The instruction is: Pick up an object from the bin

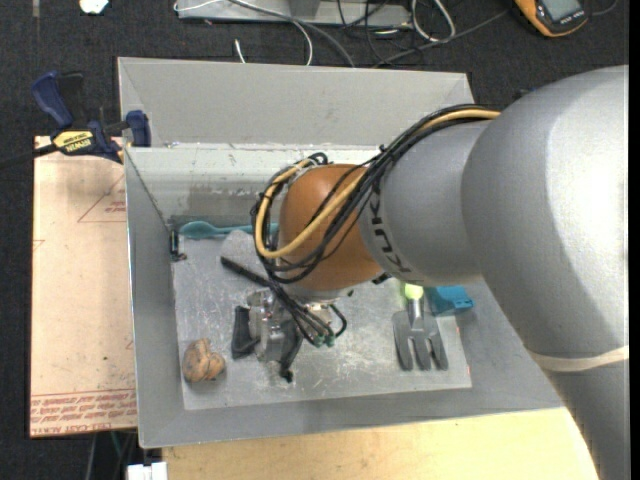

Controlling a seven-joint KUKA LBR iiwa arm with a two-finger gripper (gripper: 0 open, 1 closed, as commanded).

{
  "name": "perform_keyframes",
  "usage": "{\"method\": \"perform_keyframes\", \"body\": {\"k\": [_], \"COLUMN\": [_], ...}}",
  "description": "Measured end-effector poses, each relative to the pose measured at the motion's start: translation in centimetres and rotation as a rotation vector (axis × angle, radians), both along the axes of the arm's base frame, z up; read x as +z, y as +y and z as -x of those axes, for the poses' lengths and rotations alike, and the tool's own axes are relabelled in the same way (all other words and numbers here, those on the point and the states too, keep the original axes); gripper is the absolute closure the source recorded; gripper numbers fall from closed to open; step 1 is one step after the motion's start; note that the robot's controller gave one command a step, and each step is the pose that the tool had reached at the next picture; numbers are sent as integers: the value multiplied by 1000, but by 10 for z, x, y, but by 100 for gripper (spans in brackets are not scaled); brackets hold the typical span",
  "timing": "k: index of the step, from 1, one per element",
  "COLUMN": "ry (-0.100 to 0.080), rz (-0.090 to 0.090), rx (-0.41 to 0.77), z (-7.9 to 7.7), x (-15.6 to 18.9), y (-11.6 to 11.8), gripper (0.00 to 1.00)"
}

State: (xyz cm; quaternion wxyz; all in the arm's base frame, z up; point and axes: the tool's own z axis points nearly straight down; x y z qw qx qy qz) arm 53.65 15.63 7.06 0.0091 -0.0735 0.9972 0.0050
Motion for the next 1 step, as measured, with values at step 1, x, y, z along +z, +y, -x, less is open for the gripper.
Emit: {"method": "perform_keyframes", "body": {"k": [1], "ry": [7], "rz": [1], "rx": [-35], "z": [-3], "x": [53], "y": [2], "gripper": [100]}}
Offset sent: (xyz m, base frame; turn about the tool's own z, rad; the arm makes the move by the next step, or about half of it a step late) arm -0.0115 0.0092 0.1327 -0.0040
